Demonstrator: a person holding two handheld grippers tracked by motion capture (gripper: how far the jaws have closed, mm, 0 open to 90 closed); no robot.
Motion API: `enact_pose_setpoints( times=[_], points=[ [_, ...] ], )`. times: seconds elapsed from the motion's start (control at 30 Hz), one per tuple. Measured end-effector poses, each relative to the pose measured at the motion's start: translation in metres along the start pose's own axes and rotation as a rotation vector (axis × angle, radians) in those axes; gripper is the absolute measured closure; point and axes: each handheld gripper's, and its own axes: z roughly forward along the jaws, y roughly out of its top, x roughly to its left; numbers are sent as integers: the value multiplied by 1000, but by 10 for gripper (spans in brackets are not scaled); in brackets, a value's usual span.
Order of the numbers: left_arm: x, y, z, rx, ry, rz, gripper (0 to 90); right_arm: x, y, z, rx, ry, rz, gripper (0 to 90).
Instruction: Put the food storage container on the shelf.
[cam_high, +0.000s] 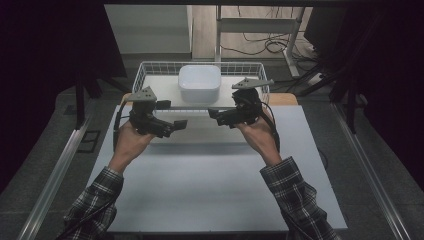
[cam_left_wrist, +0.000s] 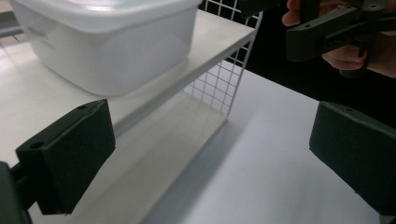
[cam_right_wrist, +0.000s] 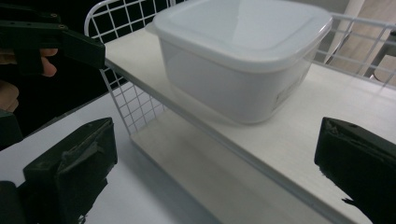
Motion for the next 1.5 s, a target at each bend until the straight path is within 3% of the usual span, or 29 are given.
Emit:
enact_pose_setpoints(
  times=[0.4,0.9,1.37,1.5],
  points=[
    [-9,-25,6,-13,-17,-21,4,2,-28,2,28,60,33,0],
    [-20,-56,22,31,-9,7,10,17,-64,-1,33,67,-44,2],
    [-34,-87,26,14,-20,-16,12,24,-95,-4,60,66,-87,4],
    [-39,-94,27,35,-2,14,15,26,-99,-6,59,58,-101,5]
  ],
)
